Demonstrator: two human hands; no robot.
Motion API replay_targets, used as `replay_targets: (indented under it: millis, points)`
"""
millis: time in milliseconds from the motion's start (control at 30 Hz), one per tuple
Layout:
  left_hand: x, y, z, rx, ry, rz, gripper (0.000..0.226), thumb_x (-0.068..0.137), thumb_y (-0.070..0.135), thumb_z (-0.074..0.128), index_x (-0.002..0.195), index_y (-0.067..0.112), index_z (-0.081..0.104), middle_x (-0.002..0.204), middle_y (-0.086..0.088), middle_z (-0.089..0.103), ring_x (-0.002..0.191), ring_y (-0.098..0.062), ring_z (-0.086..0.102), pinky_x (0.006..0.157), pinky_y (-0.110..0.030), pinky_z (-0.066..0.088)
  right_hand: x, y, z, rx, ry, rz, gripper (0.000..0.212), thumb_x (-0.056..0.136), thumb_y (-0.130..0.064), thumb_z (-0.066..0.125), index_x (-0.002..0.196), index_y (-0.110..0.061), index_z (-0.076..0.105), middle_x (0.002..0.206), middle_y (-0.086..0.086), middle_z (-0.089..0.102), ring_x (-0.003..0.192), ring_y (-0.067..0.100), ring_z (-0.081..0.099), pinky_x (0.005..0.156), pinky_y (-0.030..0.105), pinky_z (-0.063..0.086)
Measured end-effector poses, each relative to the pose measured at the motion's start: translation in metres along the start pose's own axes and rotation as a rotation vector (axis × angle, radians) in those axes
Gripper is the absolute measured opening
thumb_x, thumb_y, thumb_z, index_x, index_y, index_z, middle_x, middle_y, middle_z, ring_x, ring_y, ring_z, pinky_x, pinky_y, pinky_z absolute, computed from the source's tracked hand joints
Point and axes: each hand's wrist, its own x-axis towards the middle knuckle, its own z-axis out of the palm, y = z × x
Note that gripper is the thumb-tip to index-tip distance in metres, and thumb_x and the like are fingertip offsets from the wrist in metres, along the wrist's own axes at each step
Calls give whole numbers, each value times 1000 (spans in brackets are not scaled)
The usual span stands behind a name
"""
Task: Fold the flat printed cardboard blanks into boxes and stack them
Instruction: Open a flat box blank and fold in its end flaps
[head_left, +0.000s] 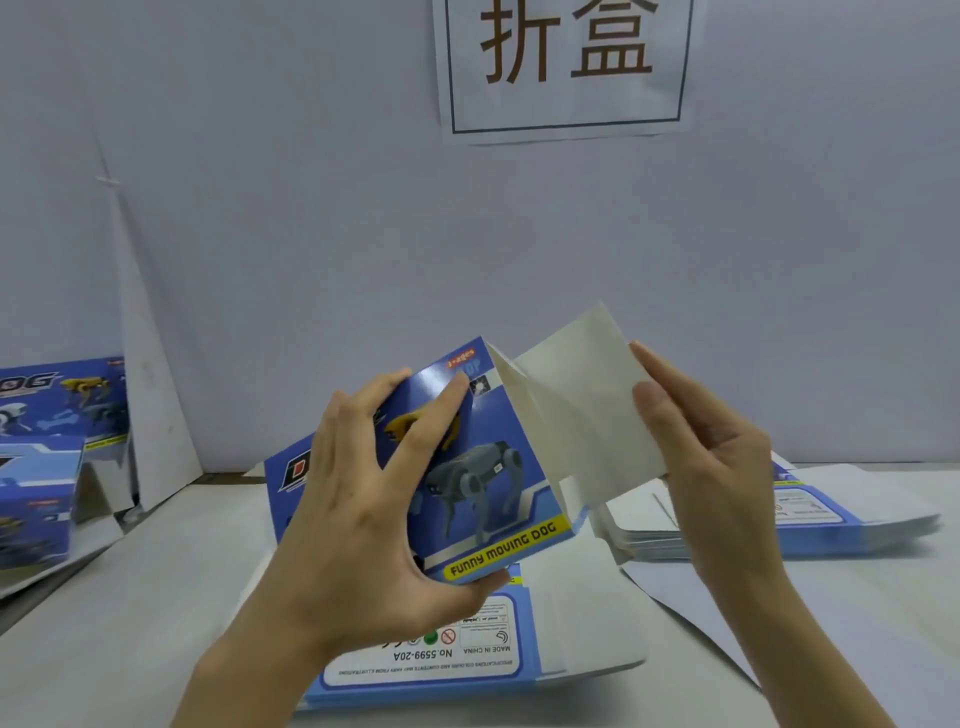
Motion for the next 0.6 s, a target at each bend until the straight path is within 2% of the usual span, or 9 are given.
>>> replay_targets:
  millis: [100,167,267,300,367,433,533,600]
  points:
    - [0,0,1,2,2,11,111,54,63,74,147,27,26,143,-7,25,128,-29,38,96,-59,44,5,-4,-2,396,-61,281,31,84,-44,50,101,-38,75,108,-10,73,94,4,67,78,22,55]
    - [0,2,1,-9,5,19,111,53,60,77,147,27,26,144,-7,23,130,-27,37,96,-61,44,6,-7,-4,502,-89,390,31,85,-39,51,104,-31,74,107,-6,73,92,8,68,75,27,56]
    - [0,5,3,-41,3,12,111,54,59,79,146,27,27,144,-5,23,131,-22,35,95,-61,44,5,-9,-5,604,-122,571,25,76,-38,60,83,-23,78,89,2,74,79,14,71,62,30,59]
    - [0,6,3,-41,5,13,110,54,58,79,146,27,28,144,-4,23,131,-20,34,95,-61,44,5,-8,-6,607,-144,615,26,75,-38,60,82,-21,79,88,4,74,78,16,71,60,31,58]
    - [-1,5,4,-21,8,20,110,53,58,78,146,26,28,144,-4,23,131,-17,32,95,-61,44,5,-6,-7,554,-178,636,32,76,-36,59,92,-15,78,91,7,74,80,16,71,63,29,59]
    - [-1,2,4,-13,7,9,112,52,59,78,147,29,26,144,-4,22,131,-21,33,96,-58,46,5,-2,-7,451,-173,568,31,79,-31,58,98,-16,75,93,5,74,81,12,70,66,25,59]
    - [-1,-2,2,-2,-6,-3,114,53,63,76,149,32,21,145,-3,20,131,-29,36,95,-53,49,3,1,-4,343,-137,495,23,81,-29,57,88,-26,78,90,-1,75,76,7,69,64,21,57]
    - [-3,-4,3,5,-59,1,113,56,65,70,150,37,14,145,3,15,132,-32,35,91,-53,52,3,1,-3,272,-109,488,22,75,-36,61,84,-26,79,84,-1,74,70,9,67,60,22,56]
